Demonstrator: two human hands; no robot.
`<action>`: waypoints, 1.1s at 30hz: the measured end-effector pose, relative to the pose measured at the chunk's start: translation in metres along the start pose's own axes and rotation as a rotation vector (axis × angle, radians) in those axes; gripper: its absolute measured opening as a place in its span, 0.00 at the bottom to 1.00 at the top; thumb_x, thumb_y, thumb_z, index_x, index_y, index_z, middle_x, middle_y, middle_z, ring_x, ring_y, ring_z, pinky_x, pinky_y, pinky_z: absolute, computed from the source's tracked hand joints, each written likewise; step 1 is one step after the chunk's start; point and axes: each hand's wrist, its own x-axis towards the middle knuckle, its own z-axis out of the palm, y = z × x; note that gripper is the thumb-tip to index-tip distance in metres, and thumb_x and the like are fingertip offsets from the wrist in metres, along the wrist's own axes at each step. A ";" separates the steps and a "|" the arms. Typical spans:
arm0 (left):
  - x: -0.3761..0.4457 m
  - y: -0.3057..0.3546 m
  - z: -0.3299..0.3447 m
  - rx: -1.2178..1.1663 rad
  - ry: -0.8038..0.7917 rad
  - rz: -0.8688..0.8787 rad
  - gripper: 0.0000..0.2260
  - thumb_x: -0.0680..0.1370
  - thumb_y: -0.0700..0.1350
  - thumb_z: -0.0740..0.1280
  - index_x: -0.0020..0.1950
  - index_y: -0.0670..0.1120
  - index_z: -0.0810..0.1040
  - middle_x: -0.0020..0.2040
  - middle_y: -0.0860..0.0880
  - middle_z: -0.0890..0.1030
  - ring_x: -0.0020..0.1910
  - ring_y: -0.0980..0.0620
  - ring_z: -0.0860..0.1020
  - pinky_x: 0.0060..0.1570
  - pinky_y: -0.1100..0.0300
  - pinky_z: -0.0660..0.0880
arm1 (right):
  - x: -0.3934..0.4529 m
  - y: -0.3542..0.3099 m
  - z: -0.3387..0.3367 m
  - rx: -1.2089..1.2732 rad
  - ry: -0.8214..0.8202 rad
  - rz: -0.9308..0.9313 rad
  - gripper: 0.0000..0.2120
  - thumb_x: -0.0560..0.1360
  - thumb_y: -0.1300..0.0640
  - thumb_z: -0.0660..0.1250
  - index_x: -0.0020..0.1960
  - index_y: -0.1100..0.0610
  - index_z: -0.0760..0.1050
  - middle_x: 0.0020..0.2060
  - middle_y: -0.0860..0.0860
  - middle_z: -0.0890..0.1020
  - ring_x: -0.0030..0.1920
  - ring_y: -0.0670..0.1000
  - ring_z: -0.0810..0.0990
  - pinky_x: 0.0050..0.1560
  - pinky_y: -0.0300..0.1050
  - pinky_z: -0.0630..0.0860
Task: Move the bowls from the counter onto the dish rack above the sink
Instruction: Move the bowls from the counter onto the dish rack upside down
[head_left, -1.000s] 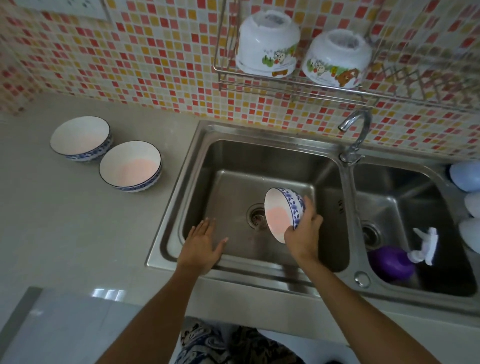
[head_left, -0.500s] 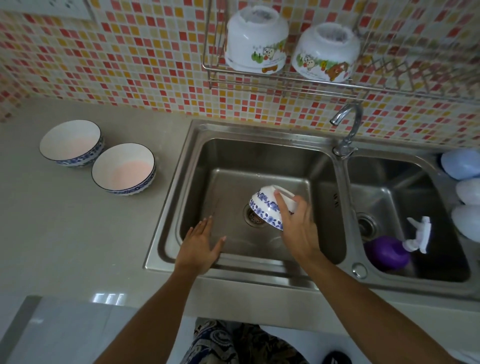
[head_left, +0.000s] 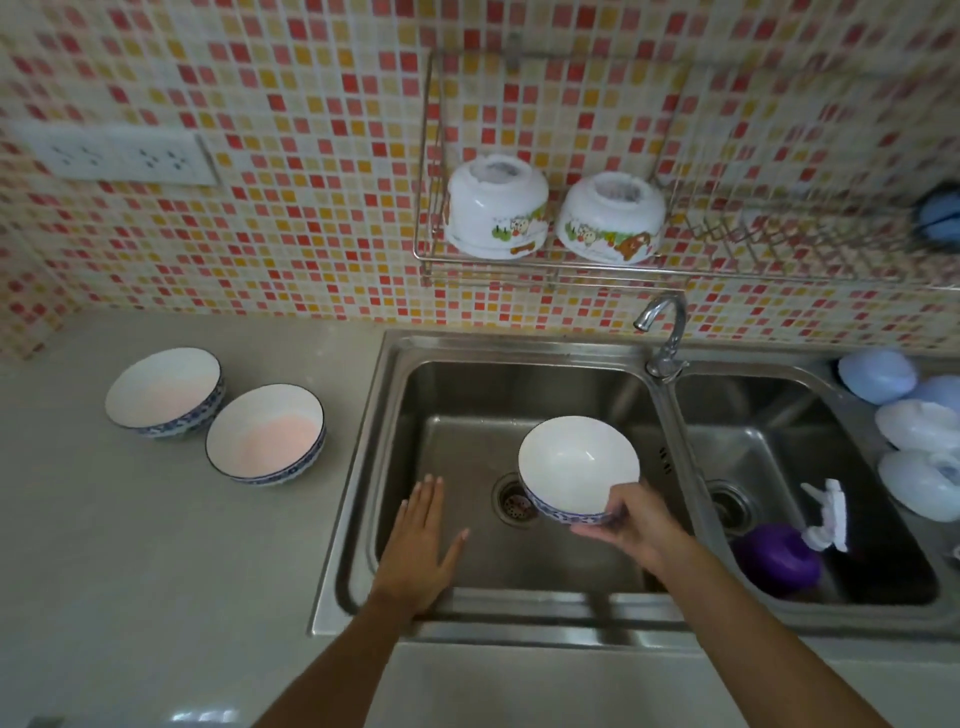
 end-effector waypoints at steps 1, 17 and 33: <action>0.012 0.005 -0.013 0.018 0.039 0.037 0.36 0.74 0.68 0.39 0.76 0.49 0.38 0.78 0.50 0.40 0.76 0.54 0.37 0.76 0.52 0.45 | -0.007 -0.006 -0.004 0.089 -0.054 0.034 0.25 0.70 0.74 0.52 0.63 0.57 0.69 0.60 0.59 0.71 0.53 0.65 0.75 0.38 0.62 0.82; 0.177 0.145 -0.180 0.409 0.446 0.382 0.28 0.81 0.57 0.42 0.76 0.44 0.42 0.78 0.44 0.44 0.76 0.45 0.40 0.75 0.50 0.36 | -0.090 -0.135 0.005 0.340 -0.371 -0.348 0.22 0.67 0.61 0.69 0.60 0.59 0.73 0.59 0.62 0.77 0.53 0.67 0.79 0.33 0.57 0.82; 0.203 0.167 -0.189 0.378 0.381 0.332 0.31 0.75 0.60 0.29 0.75 0.47 0.34 0.77 0.47 0.36 0.74 0.47 0.33 0.71 0.52 0.32 | -0.064 -0.273 0.028 -0.028 -0.083 -0.844 0.39 0.71 0.63 0.74 0.76 0.48 0.61 0.66 0.51 0.74 0.59 0.59 0.79 0.46 0.65 0.81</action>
